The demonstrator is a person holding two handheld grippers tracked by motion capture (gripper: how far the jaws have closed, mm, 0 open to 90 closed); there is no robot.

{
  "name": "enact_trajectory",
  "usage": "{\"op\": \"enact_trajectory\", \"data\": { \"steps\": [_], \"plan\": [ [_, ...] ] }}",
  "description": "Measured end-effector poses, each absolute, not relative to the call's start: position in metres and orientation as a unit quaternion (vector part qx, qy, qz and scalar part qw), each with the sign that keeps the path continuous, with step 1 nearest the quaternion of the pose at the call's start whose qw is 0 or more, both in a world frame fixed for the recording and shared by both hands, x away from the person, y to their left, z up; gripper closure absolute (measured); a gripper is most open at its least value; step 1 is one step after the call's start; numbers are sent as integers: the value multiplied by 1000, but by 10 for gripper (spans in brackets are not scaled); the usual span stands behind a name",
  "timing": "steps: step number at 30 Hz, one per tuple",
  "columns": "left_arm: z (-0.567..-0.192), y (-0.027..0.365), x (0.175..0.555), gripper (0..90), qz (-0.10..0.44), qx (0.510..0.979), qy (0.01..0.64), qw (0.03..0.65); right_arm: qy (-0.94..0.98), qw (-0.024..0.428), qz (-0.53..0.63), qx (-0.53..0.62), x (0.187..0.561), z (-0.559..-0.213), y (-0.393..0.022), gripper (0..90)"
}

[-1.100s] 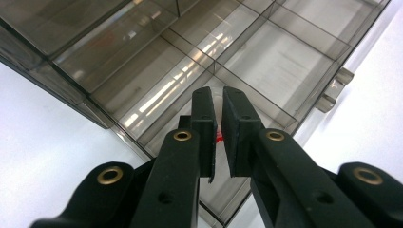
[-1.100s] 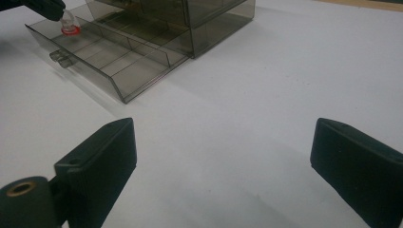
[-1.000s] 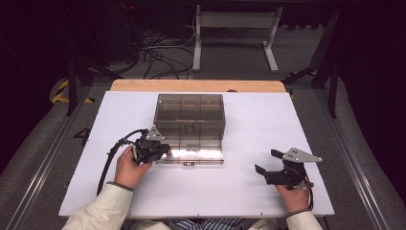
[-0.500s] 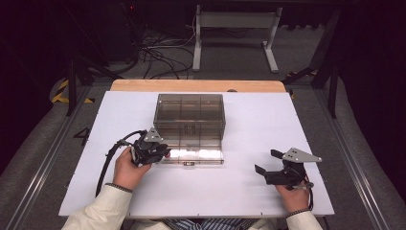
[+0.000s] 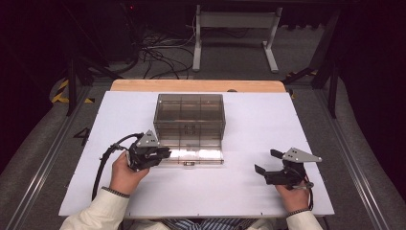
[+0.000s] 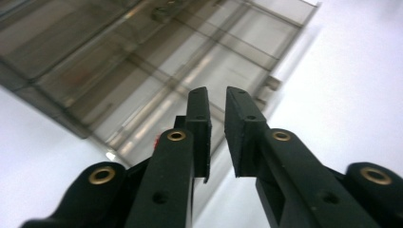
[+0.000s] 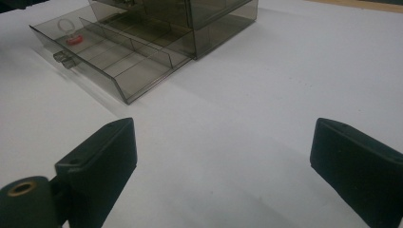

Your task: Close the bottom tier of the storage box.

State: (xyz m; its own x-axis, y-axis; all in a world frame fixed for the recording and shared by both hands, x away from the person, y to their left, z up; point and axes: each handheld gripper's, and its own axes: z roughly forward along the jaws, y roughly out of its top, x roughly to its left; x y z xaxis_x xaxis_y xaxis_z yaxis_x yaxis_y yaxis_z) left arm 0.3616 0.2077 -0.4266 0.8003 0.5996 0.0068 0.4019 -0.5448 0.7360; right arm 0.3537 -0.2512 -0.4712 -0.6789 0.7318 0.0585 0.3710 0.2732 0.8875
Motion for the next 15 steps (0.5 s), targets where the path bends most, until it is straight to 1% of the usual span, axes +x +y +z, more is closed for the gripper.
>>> {"op": "enact_trajectory", "data": {
  "steps": [4, 9, 15],
  "plan": [
    [-428, 203, 358, 840, 116, 875, 278, 380, 776, 184, 487, 357, 353, -471, -251, 88],
    [-432, 198, 355, 898, 106, 882, 272, 369, 776, 184, 486, 357, 353, -471, -251, 88],
    [-437, 192, 355, 898, 97, 890, 268, 355, 776, 184, 488, 354, 354, -471, -251, 89]
  ]
}}
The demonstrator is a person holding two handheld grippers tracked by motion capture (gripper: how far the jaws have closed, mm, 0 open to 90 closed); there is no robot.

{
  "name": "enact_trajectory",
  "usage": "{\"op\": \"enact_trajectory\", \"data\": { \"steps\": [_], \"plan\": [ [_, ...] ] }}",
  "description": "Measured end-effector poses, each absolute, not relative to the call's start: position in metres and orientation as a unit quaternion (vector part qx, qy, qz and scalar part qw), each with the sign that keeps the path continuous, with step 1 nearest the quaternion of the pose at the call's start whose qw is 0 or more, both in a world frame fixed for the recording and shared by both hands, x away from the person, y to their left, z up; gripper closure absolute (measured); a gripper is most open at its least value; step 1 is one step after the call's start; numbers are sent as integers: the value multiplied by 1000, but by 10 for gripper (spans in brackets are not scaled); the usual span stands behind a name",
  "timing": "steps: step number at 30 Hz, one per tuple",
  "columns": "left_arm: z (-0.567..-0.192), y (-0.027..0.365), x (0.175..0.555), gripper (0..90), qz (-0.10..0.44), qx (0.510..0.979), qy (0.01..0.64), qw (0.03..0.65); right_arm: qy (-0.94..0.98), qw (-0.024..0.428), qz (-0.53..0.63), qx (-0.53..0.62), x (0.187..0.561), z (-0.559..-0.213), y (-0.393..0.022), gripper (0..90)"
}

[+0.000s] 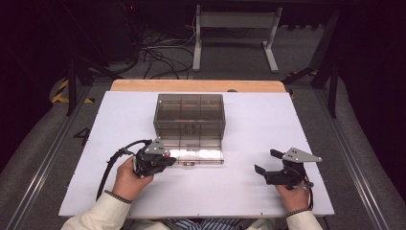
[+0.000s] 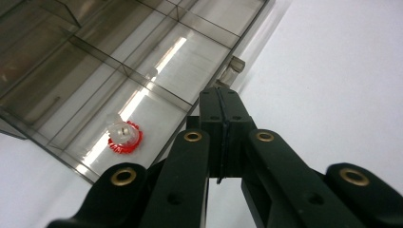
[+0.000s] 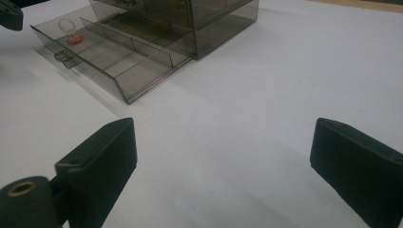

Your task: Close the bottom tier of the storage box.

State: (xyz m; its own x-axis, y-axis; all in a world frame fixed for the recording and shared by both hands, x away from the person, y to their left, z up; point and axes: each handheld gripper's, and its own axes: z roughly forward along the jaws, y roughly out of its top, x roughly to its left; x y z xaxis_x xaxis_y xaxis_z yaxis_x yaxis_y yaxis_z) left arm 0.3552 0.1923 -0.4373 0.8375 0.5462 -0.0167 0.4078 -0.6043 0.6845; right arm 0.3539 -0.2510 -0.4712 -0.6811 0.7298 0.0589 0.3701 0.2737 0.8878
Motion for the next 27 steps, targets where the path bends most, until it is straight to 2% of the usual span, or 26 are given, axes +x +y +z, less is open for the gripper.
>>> {"op": "enact_trajectory", "data": {
  "steps": [27],
  "plan": [
    [-466, 169, 368, 899, 77, 910, 278, 298, 777, 180, 487, 355, 353, -471, -249, 92]
  ]
}}
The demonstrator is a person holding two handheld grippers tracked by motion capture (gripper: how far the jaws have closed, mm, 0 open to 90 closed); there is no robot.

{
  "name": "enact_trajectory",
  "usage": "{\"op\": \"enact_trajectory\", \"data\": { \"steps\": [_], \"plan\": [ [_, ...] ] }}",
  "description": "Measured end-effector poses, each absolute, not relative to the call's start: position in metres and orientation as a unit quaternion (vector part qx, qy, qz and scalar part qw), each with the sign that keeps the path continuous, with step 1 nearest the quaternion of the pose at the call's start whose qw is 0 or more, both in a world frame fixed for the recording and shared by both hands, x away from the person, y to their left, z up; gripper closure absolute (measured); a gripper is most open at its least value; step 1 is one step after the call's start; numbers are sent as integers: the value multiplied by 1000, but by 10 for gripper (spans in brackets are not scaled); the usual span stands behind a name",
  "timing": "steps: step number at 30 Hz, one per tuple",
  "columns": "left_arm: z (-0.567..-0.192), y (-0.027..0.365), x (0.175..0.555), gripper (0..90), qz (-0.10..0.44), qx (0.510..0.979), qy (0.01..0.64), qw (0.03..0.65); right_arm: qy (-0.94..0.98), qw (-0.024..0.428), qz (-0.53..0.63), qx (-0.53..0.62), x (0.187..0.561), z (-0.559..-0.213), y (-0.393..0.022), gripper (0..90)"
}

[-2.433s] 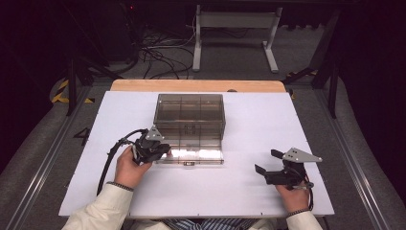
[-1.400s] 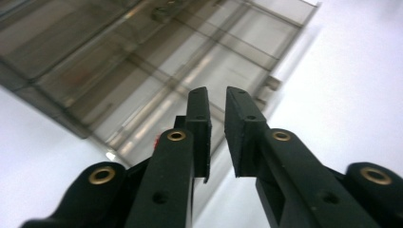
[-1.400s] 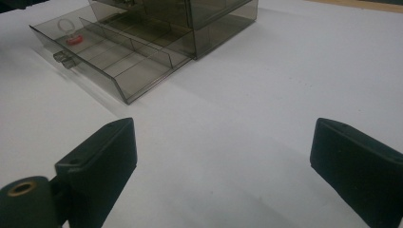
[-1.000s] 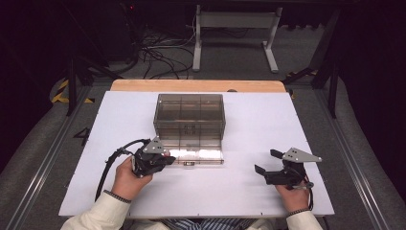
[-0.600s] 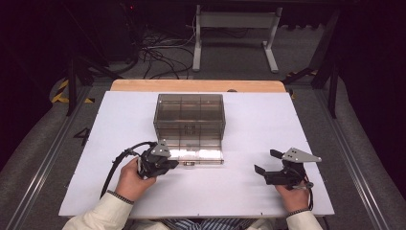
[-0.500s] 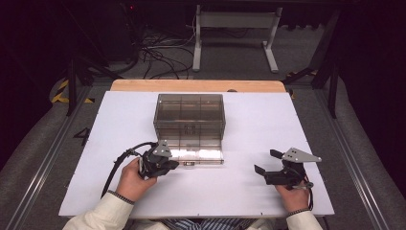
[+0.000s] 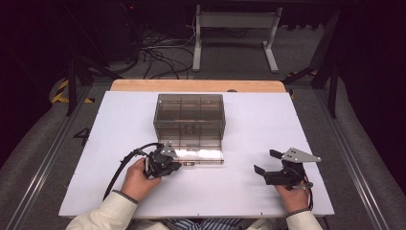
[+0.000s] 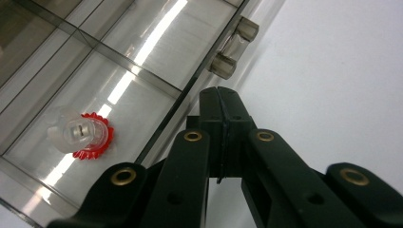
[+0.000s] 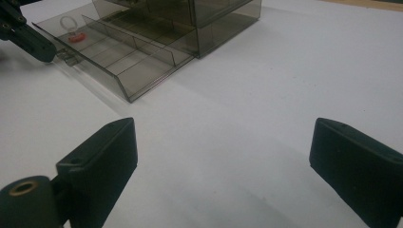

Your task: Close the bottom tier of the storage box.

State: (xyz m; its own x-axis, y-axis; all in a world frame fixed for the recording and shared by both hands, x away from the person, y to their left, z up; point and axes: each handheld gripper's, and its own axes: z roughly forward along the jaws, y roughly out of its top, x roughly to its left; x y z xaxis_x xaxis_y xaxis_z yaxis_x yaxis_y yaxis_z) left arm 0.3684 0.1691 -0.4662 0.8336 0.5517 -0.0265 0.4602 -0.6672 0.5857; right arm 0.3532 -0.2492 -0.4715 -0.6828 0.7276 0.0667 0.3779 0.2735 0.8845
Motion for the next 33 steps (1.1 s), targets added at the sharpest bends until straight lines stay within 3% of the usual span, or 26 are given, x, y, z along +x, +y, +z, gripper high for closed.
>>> {"op": "enact_trajectory", "data": {
  "steps": [33],
  "plan": [
    [-463, 162, 381, 899, 111, 893, 311, 307, 778, 180, 486, 355, 354, -472, -249, 94]
  ]
}}
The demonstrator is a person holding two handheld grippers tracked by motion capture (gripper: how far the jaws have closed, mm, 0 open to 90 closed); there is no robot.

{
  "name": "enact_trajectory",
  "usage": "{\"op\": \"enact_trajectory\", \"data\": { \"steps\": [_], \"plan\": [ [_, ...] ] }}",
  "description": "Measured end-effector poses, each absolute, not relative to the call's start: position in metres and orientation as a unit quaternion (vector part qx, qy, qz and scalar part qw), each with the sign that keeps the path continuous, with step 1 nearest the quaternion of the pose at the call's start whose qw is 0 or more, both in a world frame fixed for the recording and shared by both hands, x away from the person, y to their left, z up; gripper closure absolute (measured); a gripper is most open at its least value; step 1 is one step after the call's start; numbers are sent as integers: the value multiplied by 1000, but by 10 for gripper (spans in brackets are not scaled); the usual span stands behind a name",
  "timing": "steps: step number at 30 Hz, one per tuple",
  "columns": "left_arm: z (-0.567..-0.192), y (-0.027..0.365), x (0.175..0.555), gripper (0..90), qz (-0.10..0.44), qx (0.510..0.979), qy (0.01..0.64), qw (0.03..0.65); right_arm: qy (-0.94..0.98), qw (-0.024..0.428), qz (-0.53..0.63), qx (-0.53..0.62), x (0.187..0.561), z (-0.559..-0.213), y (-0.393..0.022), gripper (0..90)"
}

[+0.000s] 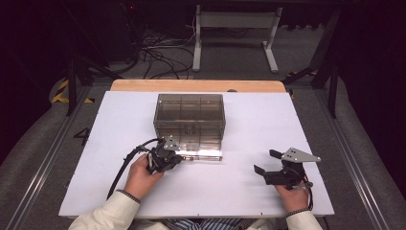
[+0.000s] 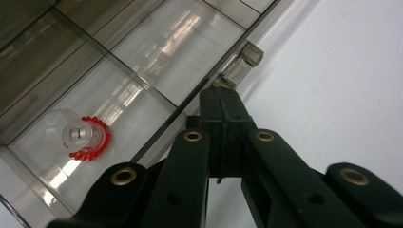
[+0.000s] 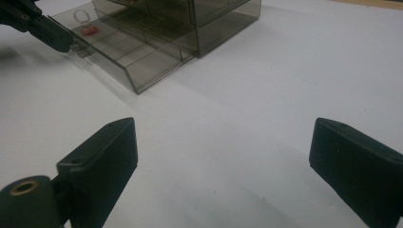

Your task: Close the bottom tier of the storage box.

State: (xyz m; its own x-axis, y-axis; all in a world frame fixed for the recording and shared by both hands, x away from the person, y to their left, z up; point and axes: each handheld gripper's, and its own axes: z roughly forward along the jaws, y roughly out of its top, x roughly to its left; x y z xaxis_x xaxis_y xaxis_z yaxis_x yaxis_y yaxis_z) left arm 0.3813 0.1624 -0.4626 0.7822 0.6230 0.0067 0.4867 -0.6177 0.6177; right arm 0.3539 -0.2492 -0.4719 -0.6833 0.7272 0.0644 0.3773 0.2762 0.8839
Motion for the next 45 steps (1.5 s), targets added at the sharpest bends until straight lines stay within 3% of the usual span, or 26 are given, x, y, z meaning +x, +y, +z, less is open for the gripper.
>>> {"op": "enact_trajectory", "data": {
  "steps": [45],
  "plan": [
    [-467, 160, 414, 898, 163, 861, 353, 328, 782, 178, 486, 348, 355, -472, -249, 94]
  ]
}}
